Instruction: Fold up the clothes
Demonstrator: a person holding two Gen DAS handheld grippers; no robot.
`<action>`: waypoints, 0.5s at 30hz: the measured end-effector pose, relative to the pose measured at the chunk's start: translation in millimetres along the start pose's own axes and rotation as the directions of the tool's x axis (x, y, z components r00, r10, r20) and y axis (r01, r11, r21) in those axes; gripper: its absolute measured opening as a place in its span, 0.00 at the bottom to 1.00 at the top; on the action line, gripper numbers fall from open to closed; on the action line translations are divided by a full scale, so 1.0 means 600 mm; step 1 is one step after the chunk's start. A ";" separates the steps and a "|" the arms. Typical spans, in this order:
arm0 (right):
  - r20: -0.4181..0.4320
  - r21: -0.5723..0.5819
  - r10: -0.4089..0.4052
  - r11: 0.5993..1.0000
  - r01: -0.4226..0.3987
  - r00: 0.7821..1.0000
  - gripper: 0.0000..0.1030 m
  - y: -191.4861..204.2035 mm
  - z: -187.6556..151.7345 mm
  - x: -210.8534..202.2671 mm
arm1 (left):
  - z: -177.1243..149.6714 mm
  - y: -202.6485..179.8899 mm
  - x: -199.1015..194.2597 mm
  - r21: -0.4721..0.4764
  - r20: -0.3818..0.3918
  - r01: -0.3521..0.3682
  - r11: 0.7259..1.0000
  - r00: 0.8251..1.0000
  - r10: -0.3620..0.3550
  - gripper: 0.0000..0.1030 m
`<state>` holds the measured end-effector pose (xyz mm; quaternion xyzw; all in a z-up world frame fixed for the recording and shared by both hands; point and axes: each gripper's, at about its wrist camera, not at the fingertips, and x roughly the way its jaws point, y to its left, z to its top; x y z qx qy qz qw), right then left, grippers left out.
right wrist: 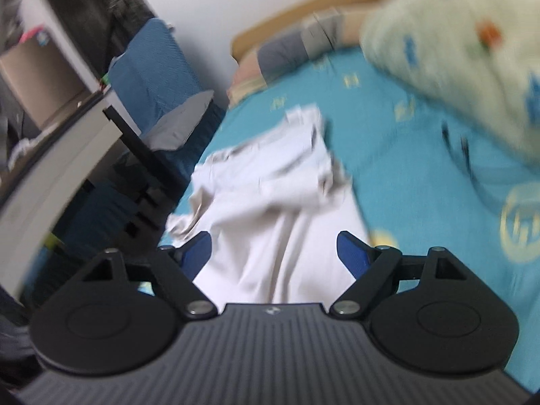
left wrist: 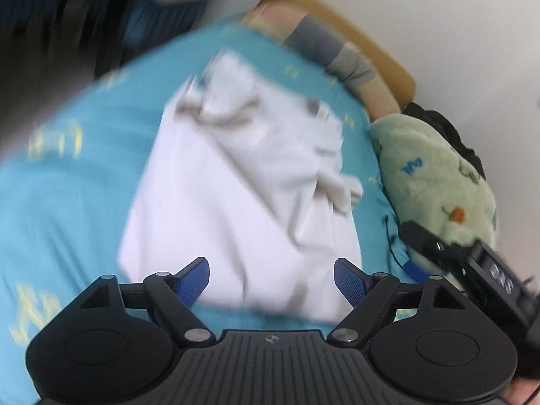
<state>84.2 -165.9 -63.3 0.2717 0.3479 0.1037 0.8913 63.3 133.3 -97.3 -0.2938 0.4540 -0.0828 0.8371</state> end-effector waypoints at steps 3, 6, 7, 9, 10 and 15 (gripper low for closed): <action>-0.061 0.143 0.030 0.990 -0.021 0.998 0.81 -0.022 -0.031 -0.003 | -0.011 0.026 0.019 -0.125 -0.052 0.020 0.992 0.998 -0.026 0.80; -0.107 0.264 0.057 0.964 -0.027 0.993 0.82 -0.041 -0.060 0.003 | -0.029 0.060 0.041 -0.287 -0.113 0.035 0.957 0.991 -0.070 0.80; -0.118 0.293 0.058 0.956 -0.021 0.991 0.82 -0.045 -0.067 0.009 | -0.034 0.074 0.048 -0.342 -0.129 0.038 0.939 0.988 -0.087 0.79; -0.143 0.366 0.071 0.931 -0.014 0.987 0.82 -0.059 -0.080 0.022 | -0.036 0.096 0.056 -0.419 -0.115 0.060 0.906 0.986 -0.119 0.78; -0.152 0.411 0.081 0.912 -0.011 0.985 0.80 -0.068 -0.086 0.030 | -0.035 0.105 0.058 -0.452 -0.094 0.076 0.889 0.987 -0.132 0.77; -0.117 0.568 0.079 0.823 0.001 0.990 0.59 -0.112 -0.102 0.057 | -0.018 0.147 0.058 -0.566 0.036 0.089 0.820 0.996 -0.083 0.50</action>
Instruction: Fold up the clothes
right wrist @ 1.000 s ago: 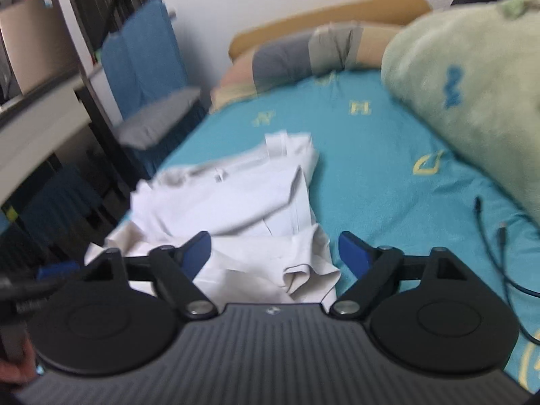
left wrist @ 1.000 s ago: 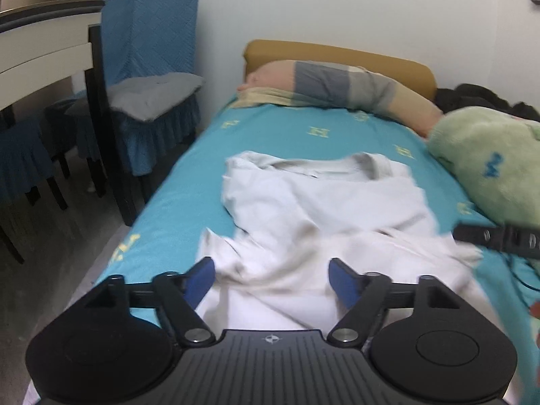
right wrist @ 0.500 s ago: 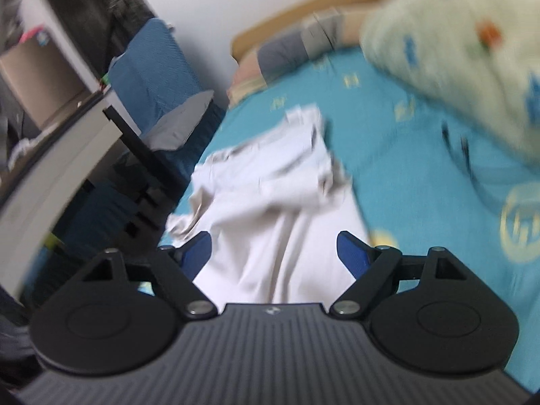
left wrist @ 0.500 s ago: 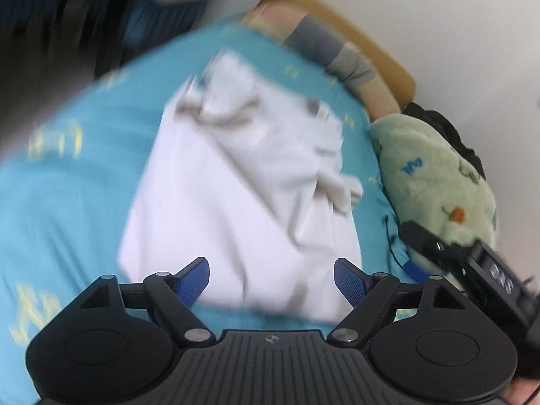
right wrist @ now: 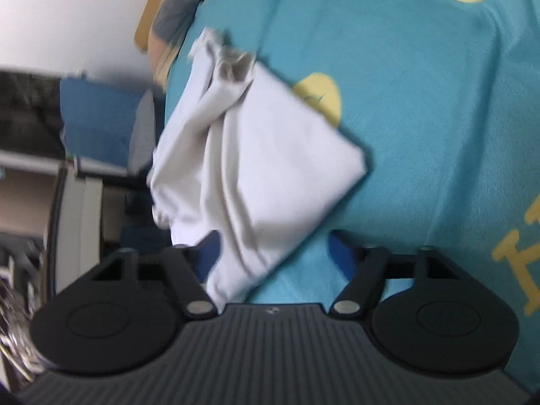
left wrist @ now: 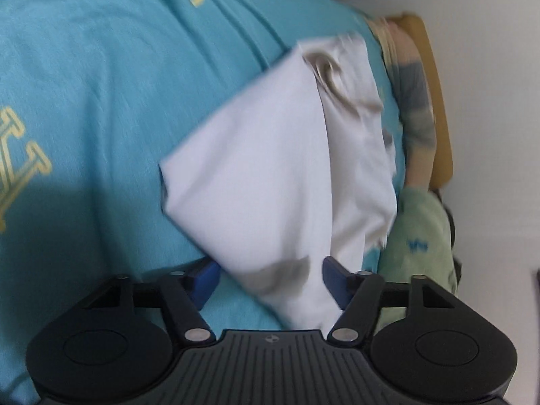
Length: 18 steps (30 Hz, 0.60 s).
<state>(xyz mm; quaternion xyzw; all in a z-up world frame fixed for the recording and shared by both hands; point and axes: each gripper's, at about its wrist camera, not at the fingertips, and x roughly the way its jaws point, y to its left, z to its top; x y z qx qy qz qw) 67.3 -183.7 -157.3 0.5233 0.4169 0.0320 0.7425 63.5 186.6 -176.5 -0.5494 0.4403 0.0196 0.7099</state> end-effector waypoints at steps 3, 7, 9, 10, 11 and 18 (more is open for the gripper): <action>0.071 0.062 -0.017 0.998 0.013 0.997 0.40 -0.013 0.015 -0.003 | 0.016 0.017 -0.001 -0.054 0.042 -0.018 0.998 0.999 0.020 0.13; 0.100 0.109 -0.027 0.994 0.016 0.995 0.20 -0.020 0.030 0.001 | 0.016 0.011 -0.013 -0.033 0.074 0.010 0.999 0.997 -0.008 0.06; 0.113 0.094 -0.013 0.996 0.002 0.994 0.12 -0.012 0.033 -0.002 | 0.013 -0.015 -0.027 0.021 0.102 0.049 0.999 0.993 -0.051 0.05; 0.123 0.080 -0.001 0.997 -0.009 0.992 0.11 -0.006 0.034 -0.006 | 0.012 -0.029 -0.035 0.049 0.115 0.069 0.996 0.991 -0.074 0.05; 0.135 0.061 0.015 0.998 -0.024 0.991 0.10 0.001 0.034 -0.012 | 0.014 -0.045 -0.042 0.072 0.125 0.090 0.993 0.987 -0.099 0.05; 0.227 -0.131 0.182 0.979 -0.155 0.957 0.09 0.094 0.035 -0.092 | 0.004 -0.134 -0.130 0.221 0.198 0.203 0.954 0.948 -0.248 0.04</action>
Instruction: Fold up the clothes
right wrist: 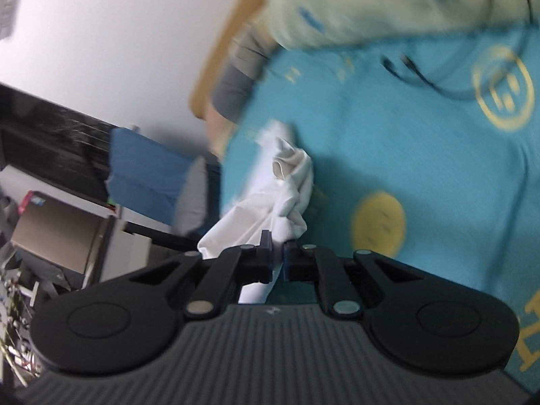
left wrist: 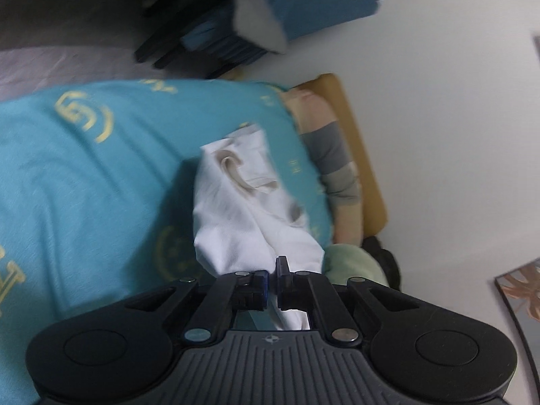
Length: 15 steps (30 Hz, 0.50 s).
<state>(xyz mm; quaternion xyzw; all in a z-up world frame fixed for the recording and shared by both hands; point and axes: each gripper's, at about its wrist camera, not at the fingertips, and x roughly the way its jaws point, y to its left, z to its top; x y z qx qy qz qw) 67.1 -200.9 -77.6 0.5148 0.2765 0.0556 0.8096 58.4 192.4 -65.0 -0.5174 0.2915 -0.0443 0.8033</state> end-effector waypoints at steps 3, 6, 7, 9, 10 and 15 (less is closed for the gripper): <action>0.012 -0.027 0.038 0.999 -0.037 0.999 0.09 0.036 0.020 -0.030 | -0.004 -0.046 -0.032 0.072 0.000 0.021 0.997 1.000 -0.021 0.04; 0.022 -0.106 0.050 0.993 -0.048 0.999 0.09 0.057 0.024 -0.087 | -0.012 -0.085 -0.066 0.139 -0.013 0.040 0.989 0.999 -0.038 0.04; 0.018 -0.121 0.048 0.992 -0.046 0.999 0.09 0.058 0.020 -0.108 | -0.019 -0.085 -0.079 0.141 -0.032 0.047 0.989 0.999 -0.043 0.04; 0.009 -0.146 0.047 0.988 -0.046 0.999 0.09 0.053 0.008 -0.151 | -0.037 -0.076 -0.113 0.129 -0.071 0.068 0.989 0.996 -0.059 0.04; 0.005 -0.160 0.048 0.986 -0.046 0.999 0.09 0.048 -0.001 -0.172 | -0.051 -0.067 -0.135 0.128 -0.080 0.075 0.989 0.995 -0.065 0.04; 0.028 -0.217 0.045 0.976 -0.038 0.999 0.09 0.012 -0.063 -0.271 | -0.113 -0.038 -0.209 0.151 -0.103 0.095 0.984 0.991 -0.079 0.04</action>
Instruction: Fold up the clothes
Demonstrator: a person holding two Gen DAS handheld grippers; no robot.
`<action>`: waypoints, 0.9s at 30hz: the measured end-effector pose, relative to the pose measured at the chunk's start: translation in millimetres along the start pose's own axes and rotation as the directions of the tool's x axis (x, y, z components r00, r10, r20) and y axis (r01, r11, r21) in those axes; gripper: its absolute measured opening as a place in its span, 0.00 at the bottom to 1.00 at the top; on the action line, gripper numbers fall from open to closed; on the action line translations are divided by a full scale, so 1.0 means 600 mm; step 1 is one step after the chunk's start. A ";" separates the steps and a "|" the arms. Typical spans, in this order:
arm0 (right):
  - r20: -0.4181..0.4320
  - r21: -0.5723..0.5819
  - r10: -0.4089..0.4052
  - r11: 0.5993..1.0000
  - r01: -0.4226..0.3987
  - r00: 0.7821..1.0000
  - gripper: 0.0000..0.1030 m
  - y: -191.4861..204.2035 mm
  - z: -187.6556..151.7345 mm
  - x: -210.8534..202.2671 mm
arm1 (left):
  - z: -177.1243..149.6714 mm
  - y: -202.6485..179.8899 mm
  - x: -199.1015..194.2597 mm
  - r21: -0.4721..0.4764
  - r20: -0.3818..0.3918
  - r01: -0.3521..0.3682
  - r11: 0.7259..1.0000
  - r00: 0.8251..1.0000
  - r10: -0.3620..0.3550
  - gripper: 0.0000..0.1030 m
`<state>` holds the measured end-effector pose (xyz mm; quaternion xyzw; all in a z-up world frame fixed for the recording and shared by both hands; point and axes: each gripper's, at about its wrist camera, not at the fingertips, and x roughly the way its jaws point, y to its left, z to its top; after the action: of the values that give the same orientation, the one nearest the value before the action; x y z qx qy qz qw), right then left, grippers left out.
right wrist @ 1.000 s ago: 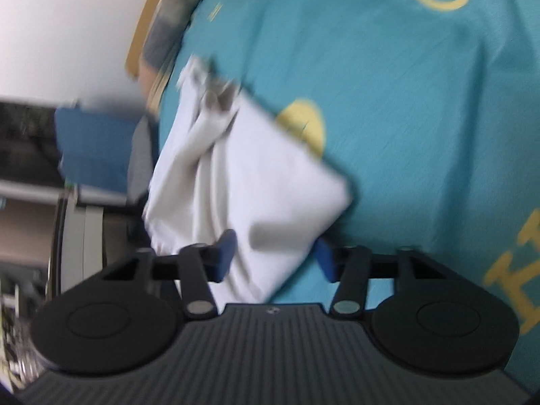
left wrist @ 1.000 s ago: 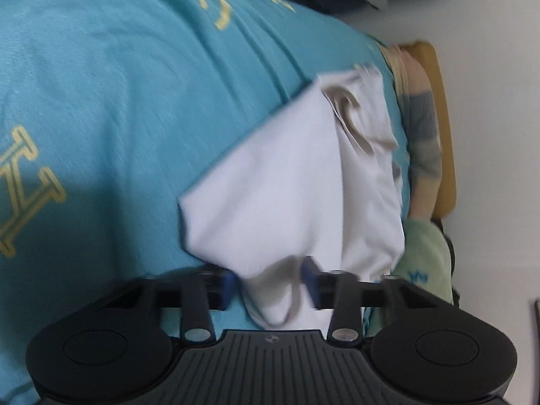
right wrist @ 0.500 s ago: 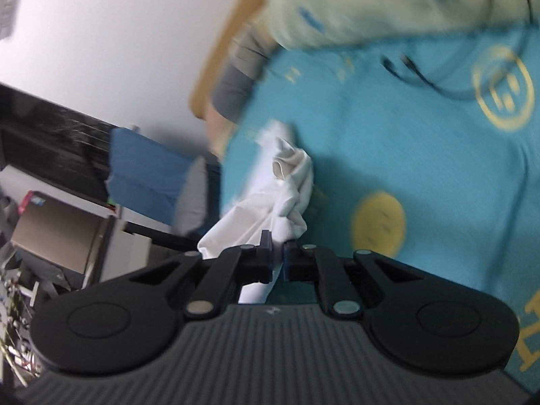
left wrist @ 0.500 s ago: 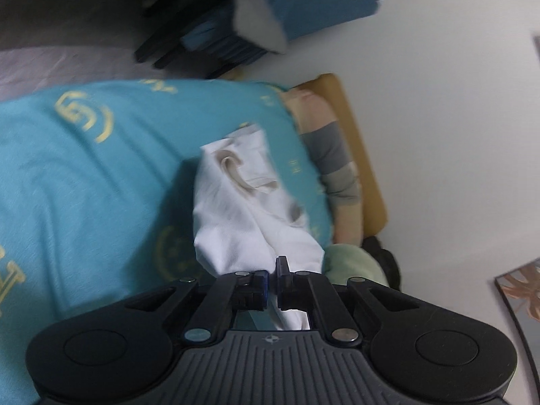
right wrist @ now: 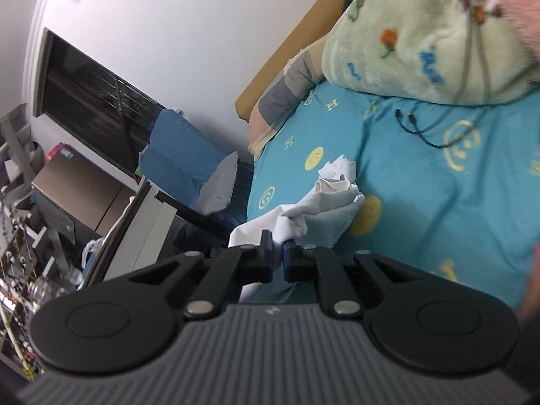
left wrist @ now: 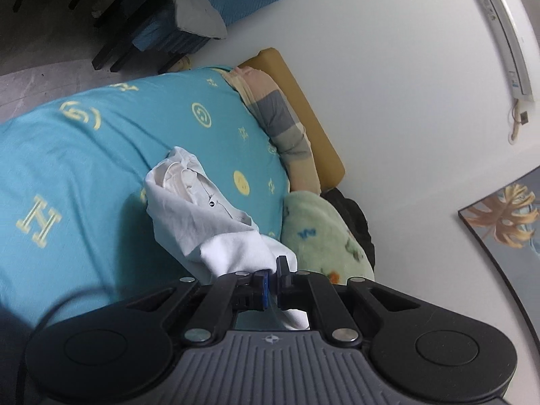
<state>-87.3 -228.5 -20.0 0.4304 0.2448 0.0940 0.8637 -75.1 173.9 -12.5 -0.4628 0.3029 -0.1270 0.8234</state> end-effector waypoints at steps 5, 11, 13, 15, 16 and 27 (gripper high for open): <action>0.003 0.017 -0.050 0.999 0.050 0.999 0.09 0.005 0.022 0.022 | 0.026 -0.016 0.038 0.068 -0.013 -0.008 0.998 1.000 0.009 0.05; -0.010 -0.044 -0.133 0.990 0.133 0.991 0.09 0.043 0.126 0.199 | 0.137 -0.061 0.196 0.165 -0.023 -0.123 0.979 0.992 0.128 0.06; -0.026 -0.066 -0.166 0.984 0.164 0.986 0.09 0.041 0.146 0.264 | 0.167 -0.056 0.253 0.191 -0.014 -0.166 0.967 0.985 0.172 0.07; -0.037 -0.090 -0.186 0.979 0.182 0.982 0.10 0.025 0.154 0.321 | 0.186 -0.034 0.302 0.223 -0.009 -0.180 0.958 0.982 0.187 0.07; -0.044 -0.100 -0.188 0.978 0.183 0.981 0.11 0.014 0.154 0.344 | 0.191 -0.018 0.322 0.234 -0.011 -0.182 0.955 0.982 0.189 0.07; -0.235 -0.064 -0.080 0.996 0.066 0.969 0.75 -0.065 0.135 0.451 | 0.205 0.064 0.414 0.351 -0.106 -0.120 0.929 0.980 0.167 0.72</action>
<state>185.3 -208.1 -101.8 0.3824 0.3593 0.1197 0.8428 192.9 157.4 -91.8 -0.2793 0.3637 -0.1478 0.8763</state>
